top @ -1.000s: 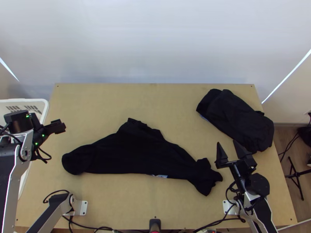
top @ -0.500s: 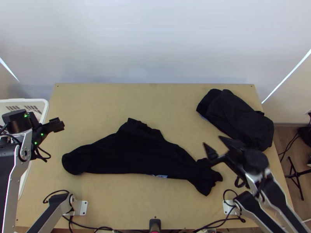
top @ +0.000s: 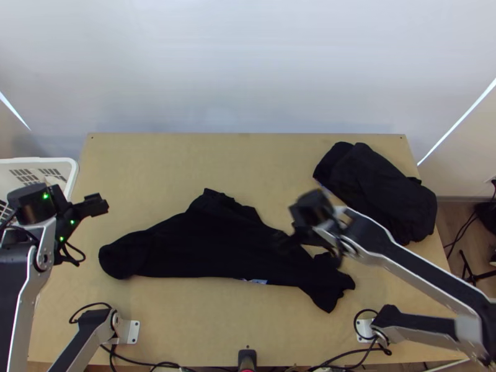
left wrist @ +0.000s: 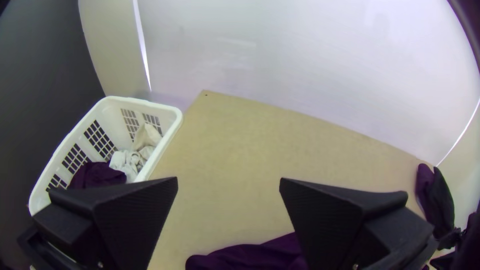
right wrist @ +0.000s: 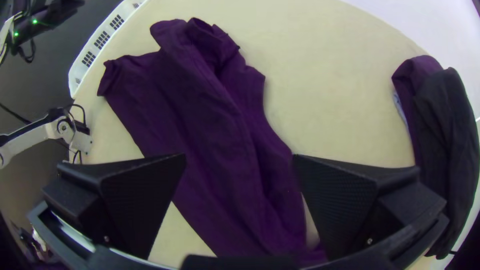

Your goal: Fold the t-shirt

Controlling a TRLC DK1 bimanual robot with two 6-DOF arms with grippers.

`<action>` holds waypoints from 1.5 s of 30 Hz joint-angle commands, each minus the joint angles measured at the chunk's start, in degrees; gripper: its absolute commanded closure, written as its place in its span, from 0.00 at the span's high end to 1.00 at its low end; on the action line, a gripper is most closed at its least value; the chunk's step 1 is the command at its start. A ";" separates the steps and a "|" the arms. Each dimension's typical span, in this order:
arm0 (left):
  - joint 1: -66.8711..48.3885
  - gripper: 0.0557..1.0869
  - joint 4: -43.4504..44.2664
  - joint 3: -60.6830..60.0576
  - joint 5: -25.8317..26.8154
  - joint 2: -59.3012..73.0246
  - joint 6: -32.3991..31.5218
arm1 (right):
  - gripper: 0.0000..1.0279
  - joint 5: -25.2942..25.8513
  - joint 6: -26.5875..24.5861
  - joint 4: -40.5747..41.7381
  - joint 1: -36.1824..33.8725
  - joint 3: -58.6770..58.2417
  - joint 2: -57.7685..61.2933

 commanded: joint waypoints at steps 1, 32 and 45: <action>-0.45 0.96 1.41 -3.53 -0.08 -2.88 2.64 | 0.96 -1.13 2.50 -10.28 2.65 12.92 15.64; -1.86 0.96 1.94 -3.27 -0.08 -2.52 2.56 | 0.03 -1.31 -3.57 -0.17 3.97 -2.55 12.65; -1.77 0.96 2.03 -3.97 0.01 -2.44 2.56 | 0.03 -1.31 -6.20 8.27 8.45 -0.35 3.42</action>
